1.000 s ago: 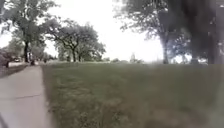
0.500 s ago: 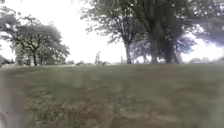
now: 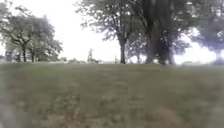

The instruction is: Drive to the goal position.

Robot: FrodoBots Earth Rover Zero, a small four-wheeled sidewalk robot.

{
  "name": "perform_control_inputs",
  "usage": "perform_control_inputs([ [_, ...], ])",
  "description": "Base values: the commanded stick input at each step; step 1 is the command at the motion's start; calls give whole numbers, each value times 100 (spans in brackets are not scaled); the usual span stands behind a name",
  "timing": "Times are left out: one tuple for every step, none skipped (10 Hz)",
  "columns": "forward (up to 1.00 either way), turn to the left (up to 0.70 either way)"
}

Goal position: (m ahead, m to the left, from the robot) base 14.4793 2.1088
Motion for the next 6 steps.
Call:
perform_control_inputs([
  [100,0],
  [100,0],
  [100,0],
  [100,6],
  [100,22],
  [100,40],
])
